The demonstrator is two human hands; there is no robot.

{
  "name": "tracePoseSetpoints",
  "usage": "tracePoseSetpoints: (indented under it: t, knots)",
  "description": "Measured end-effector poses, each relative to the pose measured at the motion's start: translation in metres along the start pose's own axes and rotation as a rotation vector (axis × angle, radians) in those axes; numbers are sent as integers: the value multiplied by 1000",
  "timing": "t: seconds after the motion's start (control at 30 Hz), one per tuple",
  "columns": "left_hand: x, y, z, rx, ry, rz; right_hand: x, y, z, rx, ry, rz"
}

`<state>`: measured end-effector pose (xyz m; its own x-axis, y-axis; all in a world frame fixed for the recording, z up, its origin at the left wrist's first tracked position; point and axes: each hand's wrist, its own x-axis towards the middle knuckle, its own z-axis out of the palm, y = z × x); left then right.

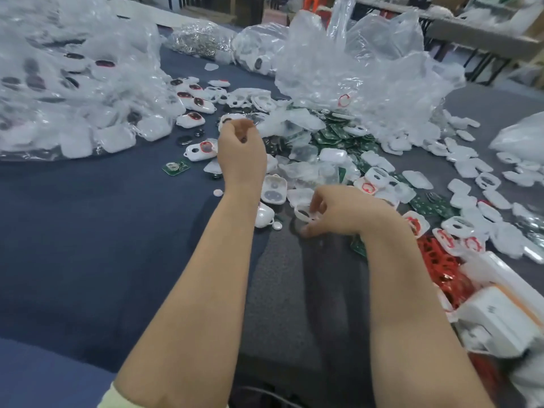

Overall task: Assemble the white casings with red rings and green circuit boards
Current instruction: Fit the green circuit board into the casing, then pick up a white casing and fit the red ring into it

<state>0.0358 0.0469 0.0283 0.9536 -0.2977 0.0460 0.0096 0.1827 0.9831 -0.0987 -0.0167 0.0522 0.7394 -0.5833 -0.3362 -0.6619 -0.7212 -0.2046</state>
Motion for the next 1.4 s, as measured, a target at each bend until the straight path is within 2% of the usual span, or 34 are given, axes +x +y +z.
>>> tracePoseSetpoints:
  t: [0.13, 0.27, 0.33, 0.47, 0.53, 0.6, 0.7, 0.77, 0.9, 1.03, 1.3, 1.4]
  knots:
    - [-16, -5, 18, 54, -146, 34, -4, 16, 2, 106, 211, -57]
    - [-35, -7, 38, 266, -513, 226, -4, 43, -12, 343, 384, -75]
    - [-46, -10, 47, 387, -623, 281, -4, 53, -16, 440, 502, -75]
    - [-56, -17, 60, 364, -629, 202, 1, 66, -18, 717, 774, -57]
    - [-54, -22, 66, 328, -557, 146, 6, 72, -14, 709, 868, -12]
    - [-53, -27, 68, 197, -476, 40, 13, 78, -10, 596, 869, 73]
    - [-53, -32, 68, -100, -430, -153, 28, 85, -1, 379, 687, 165]
    - [-51, -34, 67, -229, -398, -231, 33, 85, 6, 311, 626, 192]
    - [-49, -35, 68, -365, -404, -302, 35, 86, 15, 319, 716, 202]
    - [-47, -37, 66, -410, -404, -355, 36, 87, 18, 363, 760, 239]
    - [-45, -38, 64, -406, -406, -369, 42, 86, 16, 209, 656, 312]
    - [-44, -38, 64, -363, -407, -363, 40, 85, 13, 294, 773, 247]
